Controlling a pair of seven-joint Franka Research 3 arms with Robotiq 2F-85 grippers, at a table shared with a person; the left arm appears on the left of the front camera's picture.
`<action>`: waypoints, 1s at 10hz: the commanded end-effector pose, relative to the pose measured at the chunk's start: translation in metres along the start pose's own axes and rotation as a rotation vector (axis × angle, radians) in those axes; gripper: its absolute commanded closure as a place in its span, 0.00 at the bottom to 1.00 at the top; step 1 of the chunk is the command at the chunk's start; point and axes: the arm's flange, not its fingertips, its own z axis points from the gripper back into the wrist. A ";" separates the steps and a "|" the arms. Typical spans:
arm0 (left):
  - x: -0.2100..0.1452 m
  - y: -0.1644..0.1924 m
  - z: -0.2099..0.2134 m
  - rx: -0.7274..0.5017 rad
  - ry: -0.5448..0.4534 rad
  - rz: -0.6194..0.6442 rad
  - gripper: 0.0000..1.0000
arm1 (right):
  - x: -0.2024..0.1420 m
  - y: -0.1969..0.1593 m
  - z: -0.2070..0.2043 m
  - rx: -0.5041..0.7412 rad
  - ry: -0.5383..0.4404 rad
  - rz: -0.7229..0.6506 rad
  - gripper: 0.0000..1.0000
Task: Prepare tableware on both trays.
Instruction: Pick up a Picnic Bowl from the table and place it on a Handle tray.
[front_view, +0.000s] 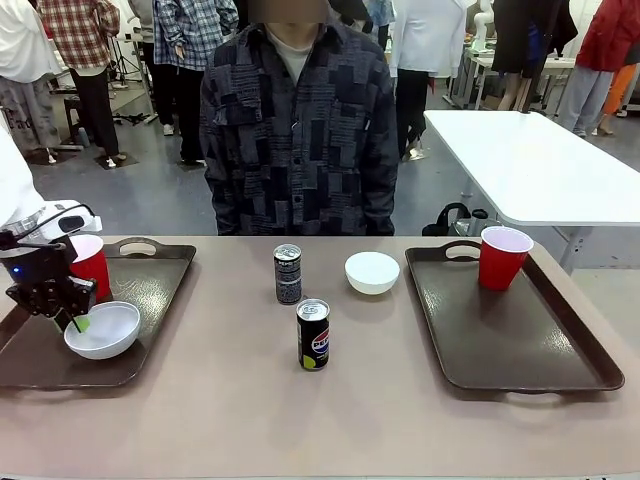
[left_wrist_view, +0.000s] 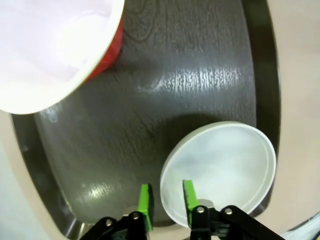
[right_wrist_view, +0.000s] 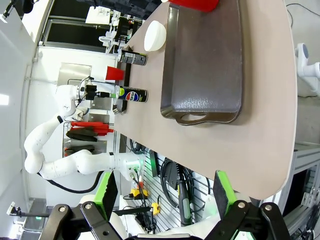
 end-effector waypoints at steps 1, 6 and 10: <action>-0.007 -0.003 0.023 0.032 0.049 -0.012 0.00 | 0.000 0.000 0.000 0.008 -0.004 0.005 0.00; -0.037 -0.008 0.086 0.050 0.064 -0.058 0.13 | 0.000 0.000 0.000 0.008 -0.004 0.005 0.00; -0.057 -0.014 0.128 0.080 0.002 -0.063 0.00 | 0.000 0.000 0.000 0.008 -0.004 0.005 0.00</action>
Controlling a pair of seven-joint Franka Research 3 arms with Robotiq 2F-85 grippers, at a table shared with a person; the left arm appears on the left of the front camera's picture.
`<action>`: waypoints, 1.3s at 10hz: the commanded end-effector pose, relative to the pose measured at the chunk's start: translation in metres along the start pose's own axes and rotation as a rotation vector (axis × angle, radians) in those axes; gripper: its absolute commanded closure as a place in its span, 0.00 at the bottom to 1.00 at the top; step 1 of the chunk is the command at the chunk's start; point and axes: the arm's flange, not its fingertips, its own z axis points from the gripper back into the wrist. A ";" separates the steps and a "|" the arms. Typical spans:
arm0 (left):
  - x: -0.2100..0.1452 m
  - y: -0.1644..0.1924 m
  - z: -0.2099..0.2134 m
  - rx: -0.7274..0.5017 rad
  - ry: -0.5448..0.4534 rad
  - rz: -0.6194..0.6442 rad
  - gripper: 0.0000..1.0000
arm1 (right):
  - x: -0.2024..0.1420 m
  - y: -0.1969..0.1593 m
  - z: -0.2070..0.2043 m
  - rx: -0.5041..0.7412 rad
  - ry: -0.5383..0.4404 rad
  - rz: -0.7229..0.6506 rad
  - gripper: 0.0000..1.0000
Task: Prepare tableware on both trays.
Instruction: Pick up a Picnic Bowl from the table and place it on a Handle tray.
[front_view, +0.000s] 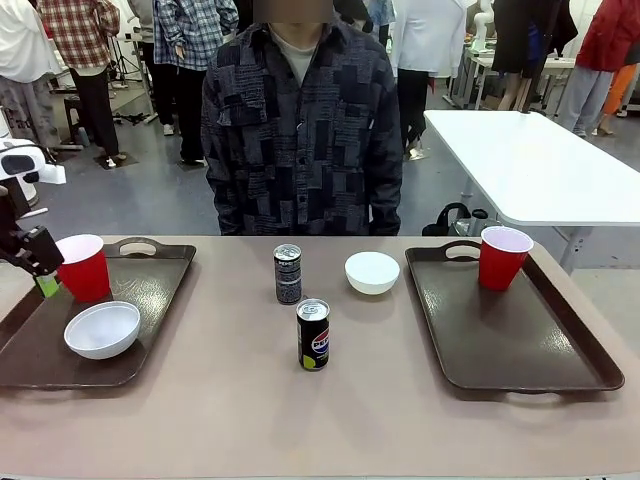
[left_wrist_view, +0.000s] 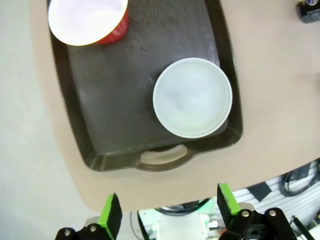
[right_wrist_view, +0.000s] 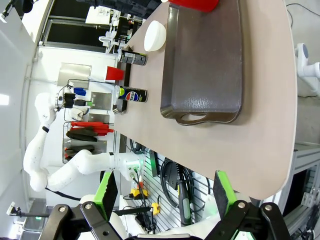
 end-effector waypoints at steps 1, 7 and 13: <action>0.000 0.003 0.001 0.015 0.016 0.005 0.00 | 0.000 0.000 0.000 0.008 -0.004 0.005 0.00; 0.008 0.009 -0.010 -0.022 0.009 -0.004 0.00 | 0.000 0.000 0.000 0.008 -0.004 0.005 0.00; -0.002 0.106 0.003 -0.674 -0.161 -0.097 0.00 | 0.000 0.000 0.000 0.000 -0.001 -0.001 0.00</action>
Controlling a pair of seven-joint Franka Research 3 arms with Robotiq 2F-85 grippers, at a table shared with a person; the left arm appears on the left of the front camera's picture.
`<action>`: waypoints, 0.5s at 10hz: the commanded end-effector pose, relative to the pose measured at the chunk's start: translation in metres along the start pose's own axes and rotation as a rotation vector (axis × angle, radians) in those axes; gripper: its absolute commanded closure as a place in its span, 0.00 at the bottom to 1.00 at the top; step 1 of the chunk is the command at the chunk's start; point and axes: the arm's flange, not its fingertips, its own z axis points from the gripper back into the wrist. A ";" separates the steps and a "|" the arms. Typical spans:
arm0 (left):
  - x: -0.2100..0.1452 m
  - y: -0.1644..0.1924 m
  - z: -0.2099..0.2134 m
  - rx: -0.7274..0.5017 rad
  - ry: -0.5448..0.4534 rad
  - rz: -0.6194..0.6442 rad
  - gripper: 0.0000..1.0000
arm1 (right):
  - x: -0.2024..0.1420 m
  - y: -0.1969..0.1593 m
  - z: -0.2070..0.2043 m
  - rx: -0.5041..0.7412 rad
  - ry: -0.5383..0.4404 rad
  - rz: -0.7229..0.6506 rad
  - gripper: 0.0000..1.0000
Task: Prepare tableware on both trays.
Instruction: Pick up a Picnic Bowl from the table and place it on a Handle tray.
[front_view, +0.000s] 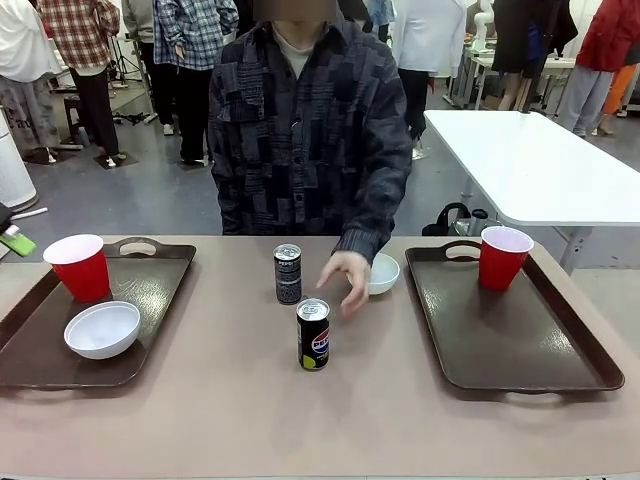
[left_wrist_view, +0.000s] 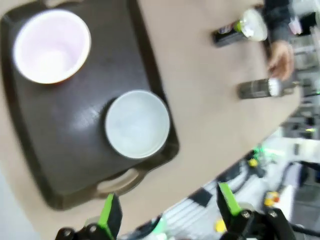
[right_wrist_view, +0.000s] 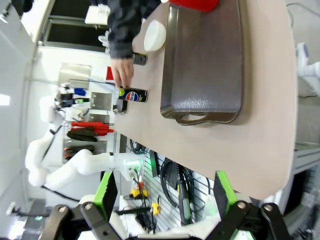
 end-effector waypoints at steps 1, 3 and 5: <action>0.001 0.034 0.010 -0.229 -0.017 -0.031 0.00 | -0.020 0.011 -0.004 -0.114 0.059 0.001 0.00; -0.011 0.067 0.019 -0.355 -0.079 -0.012 0.00 | -0.034 0.059 -0.023 -0.282 0.043 0.039 0.00; -0.020 0.085 0.015 -0.360 -0.091 0.039 0.00 | -0.034 0.107 -0.051 -0.414 0.032 0.074 0.00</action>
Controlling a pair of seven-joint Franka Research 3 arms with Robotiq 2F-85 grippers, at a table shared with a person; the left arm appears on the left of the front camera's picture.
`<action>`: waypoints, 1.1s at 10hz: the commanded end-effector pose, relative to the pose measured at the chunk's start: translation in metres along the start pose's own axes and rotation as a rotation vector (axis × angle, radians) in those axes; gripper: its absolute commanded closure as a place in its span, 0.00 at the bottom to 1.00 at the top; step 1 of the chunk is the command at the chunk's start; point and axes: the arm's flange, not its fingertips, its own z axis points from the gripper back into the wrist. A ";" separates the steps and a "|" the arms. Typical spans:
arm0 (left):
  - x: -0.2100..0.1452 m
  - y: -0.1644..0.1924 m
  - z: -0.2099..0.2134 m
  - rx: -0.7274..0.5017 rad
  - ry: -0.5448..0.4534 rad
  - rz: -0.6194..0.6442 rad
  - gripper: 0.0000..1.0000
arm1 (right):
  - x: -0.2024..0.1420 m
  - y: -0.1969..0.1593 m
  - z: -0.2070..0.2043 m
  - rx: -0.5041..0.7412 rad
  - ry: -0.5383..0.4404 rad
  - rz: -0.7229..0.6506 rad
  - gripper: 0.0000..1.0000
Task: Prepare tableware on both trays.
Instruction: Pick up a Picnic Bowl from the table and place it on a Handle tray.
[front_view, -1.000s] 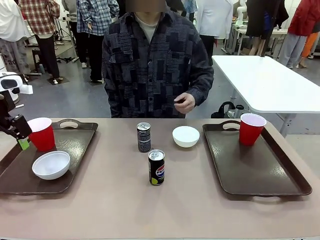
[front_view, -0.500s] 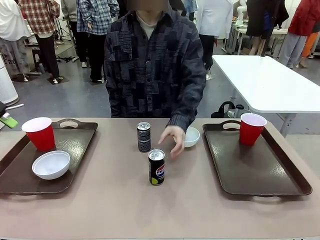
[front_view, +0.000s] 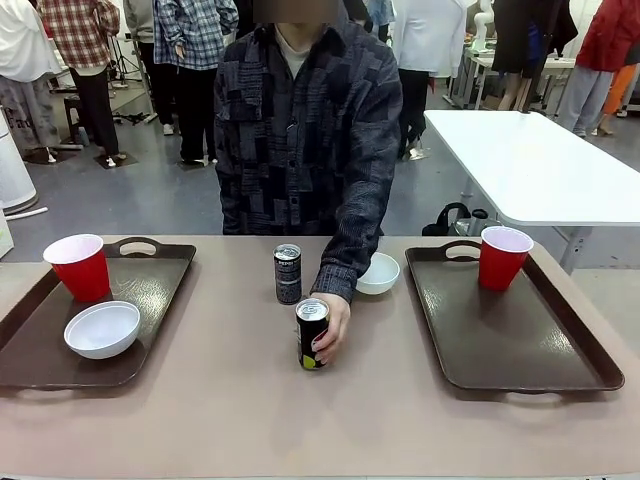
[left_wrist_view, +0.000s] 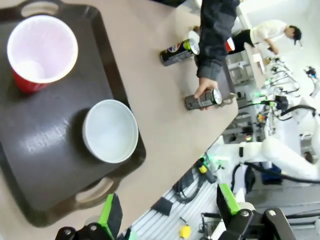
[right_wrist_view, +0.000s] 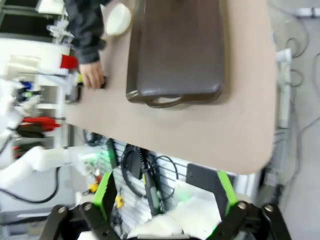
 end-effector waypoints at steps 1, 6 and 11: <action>0.008 0.009 -0.001 -0.011 -0.010 0.009 0.00 | 0.003 0.062 -0.029 -0.124 -0.022 0.007 0.00; 0.003 0.016 -0.008 -0.107 -0.040 -0.018 0.00 | 0.028 0.080 0.002 -0.147 -0.026 0.038 0.00; -0.015 0.023 0.033 -0.184 -0.104 0.055 0.00 | 0.028 0.080 0.002 -0.147 -0.026 0.038 0.00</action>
